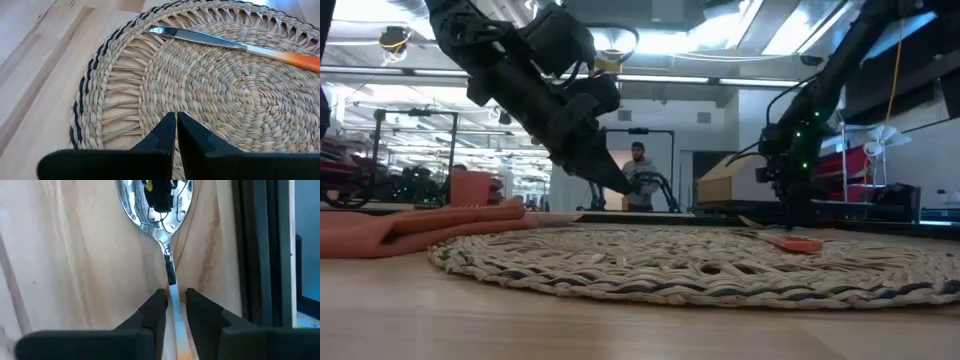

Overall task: Set table place
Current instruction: Put the orange spoon to the right of the orange table knife on the brown table mat

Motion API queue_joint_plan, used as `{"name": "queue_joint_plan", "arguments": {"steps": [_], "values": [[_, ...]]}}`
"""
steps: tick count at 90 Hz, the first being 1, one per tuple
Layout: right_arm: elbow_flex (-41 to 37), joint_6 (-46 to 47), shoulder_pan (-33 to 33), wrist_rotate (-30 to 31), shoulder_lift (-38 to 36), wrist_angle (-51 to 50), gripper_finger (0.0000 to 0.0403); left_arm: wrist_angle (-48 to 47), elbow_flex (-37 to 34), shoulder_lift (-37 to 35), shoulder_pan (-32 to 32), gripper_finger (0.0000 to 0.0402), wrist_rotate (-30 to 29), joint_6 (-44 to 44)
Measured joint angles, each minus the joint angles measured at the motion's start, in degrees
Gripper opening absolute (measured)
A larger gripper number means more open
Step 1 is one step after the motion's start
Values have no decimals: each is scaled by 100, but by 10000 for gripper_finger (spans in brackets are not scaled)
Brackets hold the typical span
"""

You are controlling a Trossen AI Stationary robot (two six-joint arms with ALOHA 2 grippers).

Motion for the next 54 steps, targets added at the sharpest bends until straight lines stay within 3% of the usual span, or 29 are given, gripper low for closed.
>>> {"name": "queue_joint_plan", "arguments": {"steps": [10,28,54], "values": [[75,18,2,-3,13,76,7,0,0,0,1,0,0,-5],[92,529,10,-439,1,-111,2,0,0,0,0,0,-2,-14],[88,1151,143,-438,-533,-743,0,5,0,0,2,0,-4,-3]]}}
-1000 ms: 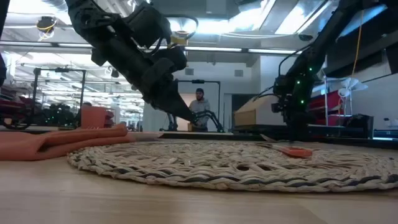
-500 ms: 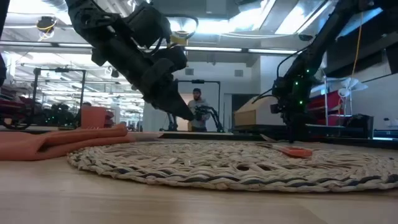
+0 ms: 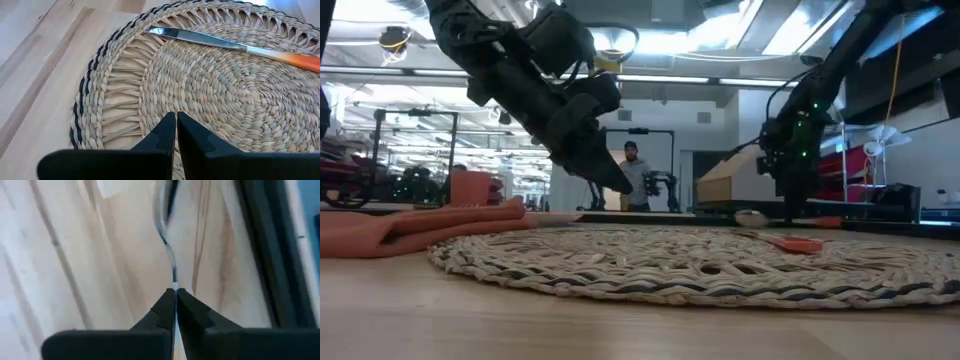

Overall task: Set table place
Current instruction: Put the orange spoon to the right of the orange table knife on the brown table mat

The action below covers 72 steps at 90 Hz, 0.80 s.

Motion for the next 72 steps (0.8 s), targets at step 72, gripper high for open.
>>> {"name": "queue_joint_plan", "arguments": {"steps": [72], "values": [[-331,1585,1841,808,-1653,-897,15,37,-2,0,-43,0,-4,109]]}}
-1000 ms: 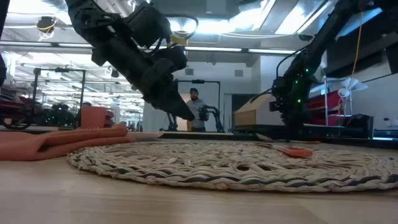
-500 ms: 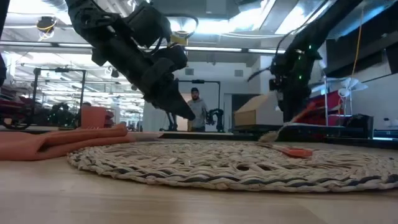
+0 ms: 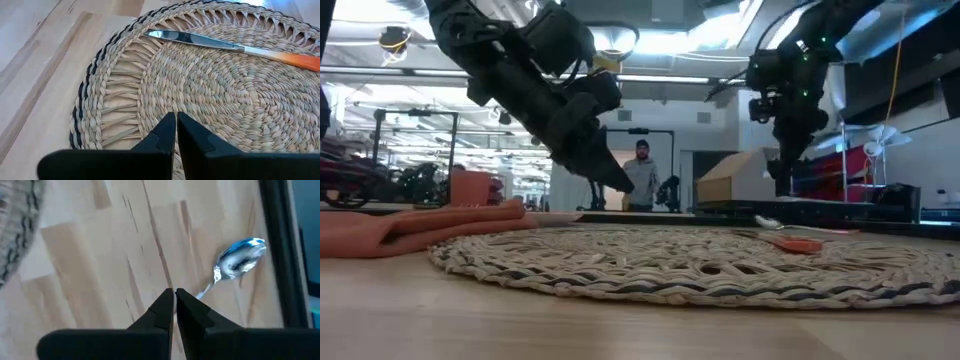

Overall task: Set table place
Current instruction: Put the orange spoon to the right of the orange table knife on the brown table mat

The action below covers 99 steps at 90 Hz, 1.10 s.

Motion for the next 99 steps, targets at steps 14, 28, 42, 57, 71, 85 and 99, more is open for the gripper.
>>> {"name": "queue_joint_plan", "arguments": {"steps": [14,28,42,57,71,85,99], "values": [[-447,261,-253,134,0,613,54,-17,0,0,-14,0,2,-98],[-848,745,-762,148,7,1252,85,-17,0,0,-14,0,0,-142],[-1157,780,-1205,-106,7,1795,92,-18,0,0,-14,0,2,-191],[-1309,781,-1437,-451,150,2002,92,-43,0,0,-14,0,0,-268],[-1316,779,-1466,-526,448,2096,92,-52,0,0,-14,0,0,-282],[-1319,777,-1466,-808,805,2371,92,-52,0,0,-14,0,2,-284],[-1306,783,-1466,-808,1073,2513,92,-55,0,0,-14,0,2,-286]]}}
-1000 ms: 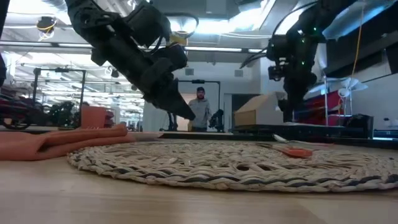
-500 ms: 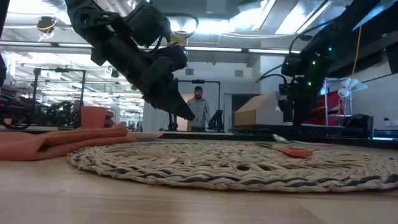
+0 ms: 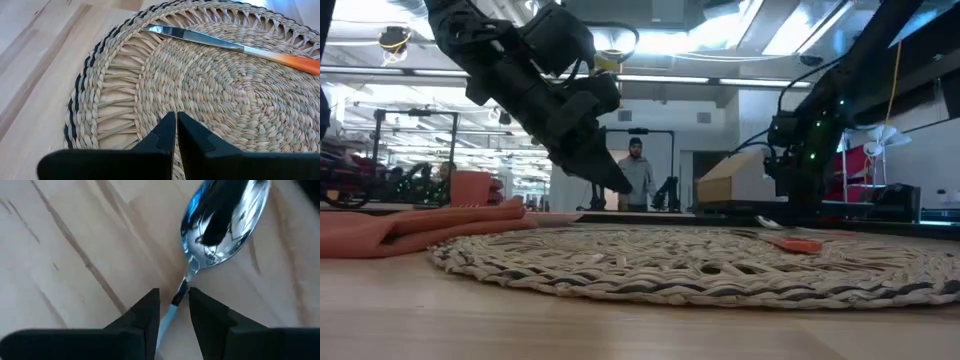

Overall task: Set table place
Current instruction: Put the orange spoon to the right of the orange table knife on the brown table mat

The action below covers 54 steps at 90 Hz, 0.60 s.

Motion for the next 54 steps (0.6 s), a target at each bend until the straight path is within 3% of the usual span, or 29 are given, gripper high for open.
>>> {"name": "queue_joint_plan", "arguments": {"steps": [11,27,54], "values": [[13,117,-27,-11,100,61,80,2,0,0,0,0,-2,10],[9,144,-120,-144,118,78,11,2,0,13,0,0,-1,15],[-41,530,18,-356,-175,-280,2,7,0,13,0,0,1,0]]}}
